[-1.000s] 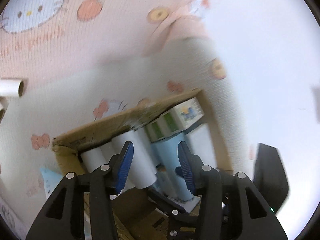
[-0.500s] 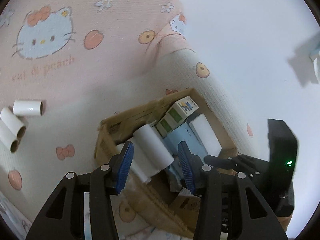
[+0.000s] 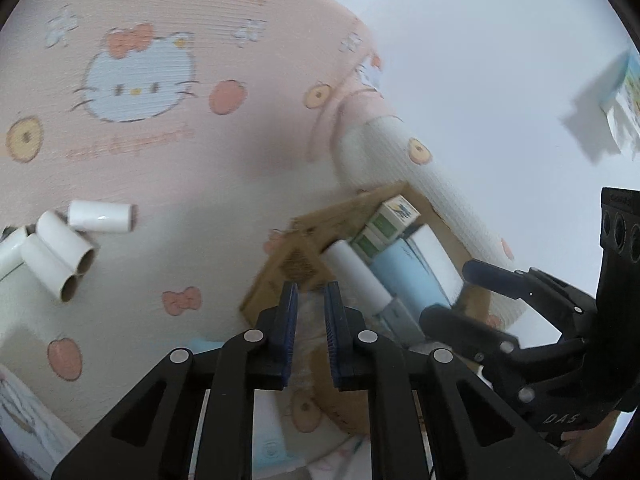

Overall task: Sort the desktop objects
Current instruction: 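Withdraw both grippers from the box back to the tube row, then close both grippers around a white tube lying on its side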

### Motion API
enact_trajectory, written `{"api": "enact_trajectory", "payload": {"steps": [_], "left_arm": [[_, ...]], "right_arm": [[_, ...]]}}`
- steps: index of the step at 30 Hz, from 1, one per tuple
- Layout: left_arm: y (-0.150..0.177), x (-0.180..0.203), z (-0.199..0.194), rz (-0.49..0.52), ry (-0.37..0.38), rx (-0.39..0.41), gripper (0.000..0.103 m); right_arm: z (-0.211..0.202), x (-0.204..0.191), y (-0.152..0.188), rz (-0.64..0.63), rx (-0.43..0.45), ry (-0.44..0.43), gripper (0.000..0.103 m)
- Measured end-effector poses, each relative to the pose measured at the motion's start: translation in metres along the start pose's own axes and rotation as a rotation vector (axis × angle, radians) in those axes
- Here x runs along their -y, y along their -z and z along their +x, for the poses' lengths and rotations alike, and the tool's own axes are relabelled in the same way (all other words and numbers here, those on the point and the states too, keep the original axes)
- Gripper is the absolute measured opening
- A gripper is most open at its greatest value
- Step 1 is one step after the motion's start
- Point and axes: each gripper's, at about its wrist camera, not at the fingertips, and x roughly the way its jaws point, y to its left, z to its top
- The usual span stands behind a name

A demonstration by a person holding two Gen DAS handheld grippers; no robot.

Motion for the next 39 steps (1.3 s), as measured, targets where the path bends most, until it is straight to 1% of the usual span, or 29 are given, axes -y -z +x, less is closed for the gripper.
{"api": "enact_trajectory", "payload": {"steps": [2, 3, 4, 6, 9, 11, 12, 15, 17, 19, 20, 21, 22, 23, 24, 27, 30, 31, 32, 34, 37, 39], "left_arm": [[0.003, -0.016, -0.009, -0.016, -0.007, 0.022, 0.014], [0.004, -0.024, -0.013, -0.020, -0.022, 0.032, 0.014], [0.006, -0.030, -0.016, -0.023, -0.034, 0.040, 0.014], [0.010, -0.043, -0.022, -0.015, -0.063, 0.053, 0.014], [0.021, -0.058, -0.029, 0.035, -0.142, 0.072, 0.014], [0.027, -0.068, -0.032, 0.041, -0.173, 0.080, 0.014], [0.030, -0.073, -0.032, 0.034, -0.175, 0.079, 0.014], [0.038, -0.094, -0.036, -0.029, -0.168, 0.090, 0.016], [0.040, -0.104, -0.037, -0.059, -0.168, 0.094, 0.018], [0.040, -0.113, -0.038, -0.071, -0.185, 0.107, 0.023], [0.040, -0.118, -0.039, -0.076, -0.199, 0.118, 0.028], [0.040, -0.121, -0.040, -0.079, -0.204, 0.129, 0.035], [0.039, -0.128, -0.040, -0.086, -0.204, 0.143, 0.040], [0.039, -0.132, -0.040, -0.093, -0.204, 0.147, 0.049], [0.038, -0.140, -0.039, -0.106, -0.202, 0.151, 0.052], [0.032, -0.160, -0.035, -0.121, -0.217, 0.168, 0.056], [0.023, -0.183, -0.029, -0.101, -0.243, 0.183, 0.056], [0.020, -0.192, -0.026, -0.118, -0.247, 0.181, 0.056], [0.015, -0.204, -0.022, -0.159, -0.230, 0.169, 0.056], [0.007, -0.219, -0.016, -0.197, -0.202, 0.174, 0.056], [-0.008, -0.229, -0.007, -0.172, -0.224, 0.206, 0.057], [-0.019, -0.242, 0.006, -0.201, -0.206, 0.189, 0.057]], "right_arm": [[0.000, -0.006, -0.002, 0.021, 0.037, -0.033, 0.076], [0.000, -0.009, -0.003, 0.043, 0.065, -0.061, 0.076], [0.002, -0.015, -0.001, 0.075, 0.090, -0.108, 0.077], [0.006, -0.022, 0.001, 0.111, 0.112, -0.147, 0.078], [0.017, -0.037, 0.009, 0.182, 0.136, -0.192, 0.083], [0.028, -0.045, 0.014, 0.210, 0.101, -0.234, 0.083], [0.038, -0.051, 0.017, 0.228, 0.061, -0.266, 0.083], [0.057, -0.066, 0.022, 0.234, -0.002, -0.289, 0.083], [0.063, -0.076, 0.024, 0.225, -0.001, -0.282, 0.083], [0.069, -0.086, 0.023, 0.187, 0.008, -0.263, 0.083], [0.071, -0.089, 0.022, 0.173, 0.011, -0.249, 0.083], [0.074, -0.094, 0.020, 0.148, 0.026, -0.223, 0.083], [0.077, -0.096, 0.020, 0.135, 0.030, -0.220, 0.083], [0.080, -0.099, 0.018, 0.119, 0.034, -0.209, 0.083], [0.086, -0.101, 0.014, 0.104, 0.035, -0.198, 0.083], [0.103, -0.103, 0.005, 0.089, 0.016, -0.203, 0.083], [0.116, -0.102, -0.006, 0.095, 0.030, -0.208, 0.083], [0.121, -0.101, -0.009, 0.098, 0.024, -0.215, 0.083], [0.129, -0.101, -0.013, 0.103, 0.013, -0.223, 0.083], [0.143, -0.101, -0.020, 0.111, 0.002, -0.226, 0.082], [0.165, -0.102, -0.031, 0.107, -0.008, -0.221, 0.082], [0.181, -0.104, -0.039, 0.106, -0.016, -0.227, 0.082]]}}
